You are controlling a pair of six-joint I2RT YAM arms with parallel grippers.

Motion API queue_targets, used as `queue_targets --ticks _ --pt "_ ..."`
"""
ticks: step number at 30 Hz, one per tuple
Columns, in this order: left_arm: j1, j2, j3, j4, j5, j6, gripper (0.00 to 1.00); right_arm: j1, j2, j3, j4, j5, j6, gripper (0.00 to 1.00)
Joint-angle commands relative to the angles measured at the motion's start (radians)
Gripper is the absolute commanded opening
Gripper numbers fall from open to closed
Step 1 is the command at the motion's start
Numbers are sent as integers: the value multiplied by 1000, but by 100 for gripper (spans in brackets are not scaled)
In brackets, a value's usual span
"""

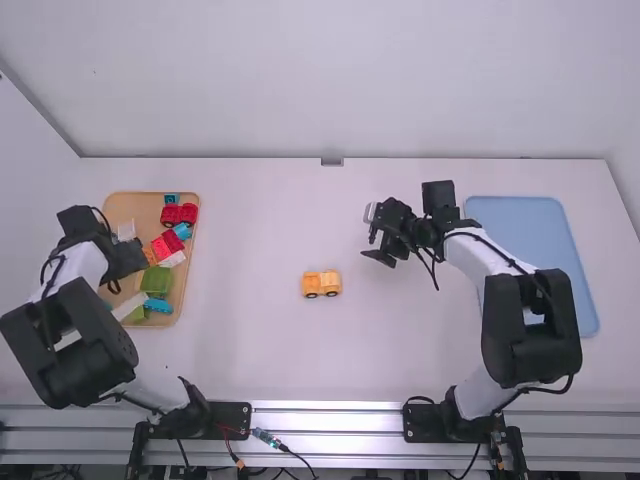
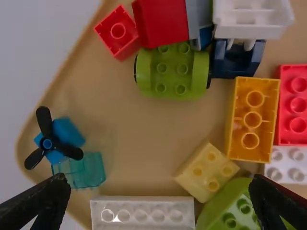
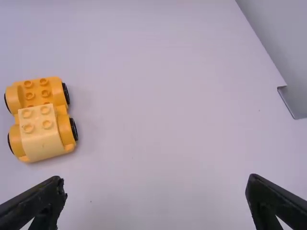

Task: Assemble lego blocks to make yellow taxi

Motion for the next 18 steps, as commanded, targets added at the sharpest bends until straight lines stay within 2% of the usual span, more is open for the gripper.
queue_targets --ticks 1,6,8,11,12,14,18 --pt "-2 10 -34 10 -20 -17 99 -3 -9 9 -3 -4 7 99" --pt "-1 10 -70 41 -73 -31 98 -3 -9 9 -2 -3 12 99" --pt "-1 10 -79 57 -98 -43 94 -3 -9 9 4 -3 38 99" --pt "-1 10 -84 73 -93 -43 78 -3 -9 9 2 -3 40 99" --pt "-1 10 -84 78 -94 -42 68 -3 -9 9 2 -3 41 99" --pt "-1 10 -76 76 -83 -21 69 -3 -9 9 2 -3 40 99" --pt "14 10 -39 31 53 77 78 -3 -9 9 2 -4 40 99"
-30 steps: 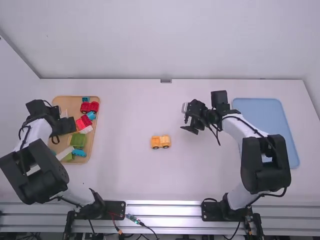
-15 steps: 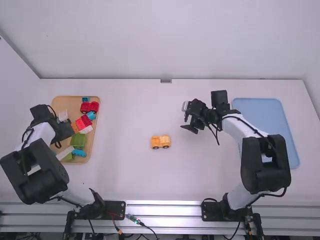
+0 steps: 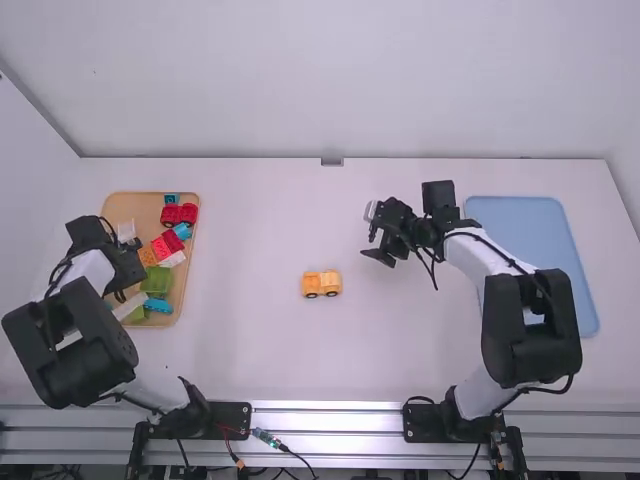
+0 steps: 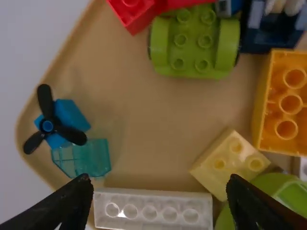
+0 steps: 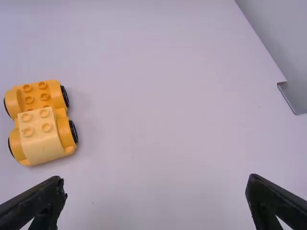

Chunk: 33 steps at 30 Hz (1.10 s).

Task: Assemble lego blocks to make yellow taxi

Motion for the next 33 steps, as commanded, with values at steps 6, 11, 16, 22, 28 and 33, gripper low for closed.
queue_targets --ticks 6,11,16,22,28,33 --pt "71 10 73 -64 117 96 74 -3 -9 9 -3 -5 6 99" --pt "95 13 68 -48 190 197 70 -3 -9 9 -2 -6 5 99" --pt "92 29 68 -36 270 258 72 -3 -9 9 0 -6 3 99" --pt "96 99 68 24 167 200 79 -3 -9 9 -3 -5 3 99" --pt "94 138 68 39 242 233 77 -3 -9 10 -1 -6 3 99" --pt "86 139 68 37 259 271 77 -3 -9 9 -1 -5 3 99"
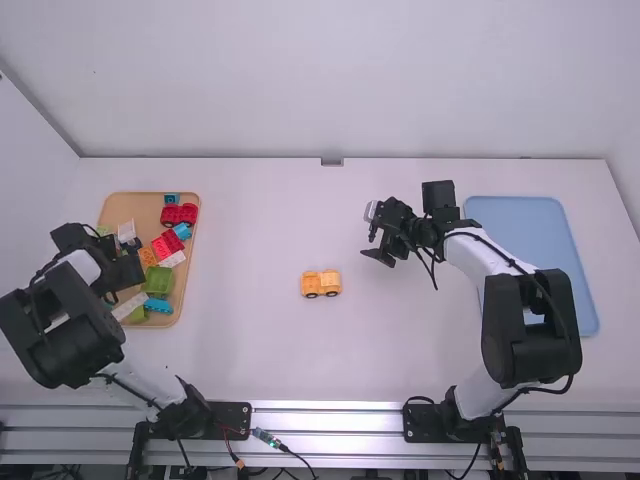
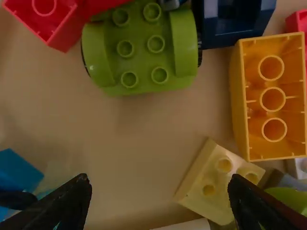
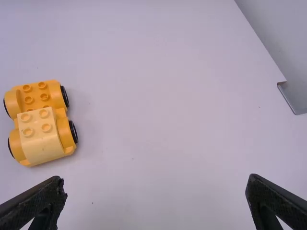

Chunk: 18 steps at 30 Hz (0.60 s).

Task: Assemble lego blocks to make yellow taxi

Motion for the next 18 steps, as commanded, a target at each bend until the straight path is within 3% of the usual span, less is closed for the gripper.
queue_targets --ticks 1,5,7,12,14,16,18 --pt "-7 5 7 -5 29 37 77 -3 -9 9 -2 -6 0 99" --pt "-7 5 7 -39 122 131 75 -3 -9 9 -2 -6 0 99" --pt "-7 5 7 -60 151 220 66 -3 -9 10 -3 -6 0 99" --pt "-7 6 6 -42 116 232 57 -3 -9 9 -3 -6 0 99" --pt "-7 10 6 -35 121 255 61 -3 -9 9 -2 -6 1 99" --pt "-7 20 6 -36 156 288 79 -3 -9 10 -1 -6 0 99" --pt "-8 27 5 -35 193 317 88 -3 -9 9 -1 -6 0 99"
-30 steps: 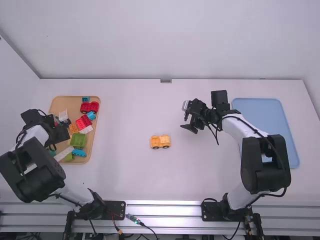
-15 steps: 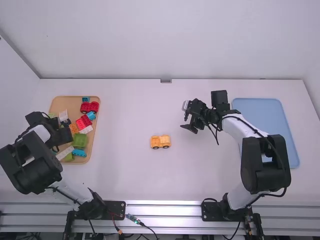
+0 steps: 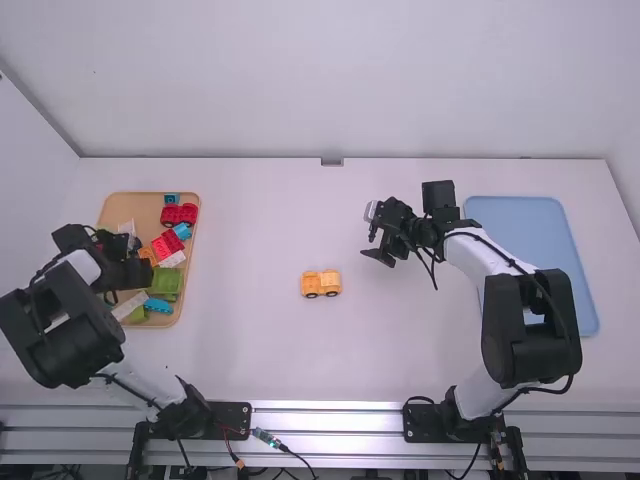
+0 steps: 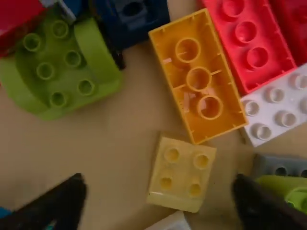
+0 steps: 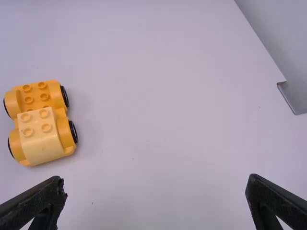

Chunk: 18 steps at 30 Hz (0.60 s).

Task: Assemble lego blocks to make yellow taxi

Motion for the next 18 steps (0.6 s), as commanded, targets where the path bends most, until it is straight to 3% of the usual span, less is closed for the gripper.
queue_targets --ticks 1,14,15,17,18 --pt "-6 24 -3 -5 87 80 98 -3 -9 9 -1 -6 2 99" --pt "-6 24 -24 30 53 67 99 -3 -9 9 -1 -6 2 99" --pt "-6 24 -24 31 53 67 97 -3 -9 10 -1 -6 2 99" --pt "-6 24 -26 35 54 98 83 -3 -9 9 -1 -6 2 99" --pt "-6 24 -27 35 54 101 82 -3 -9 10 -2 -6 2 99"
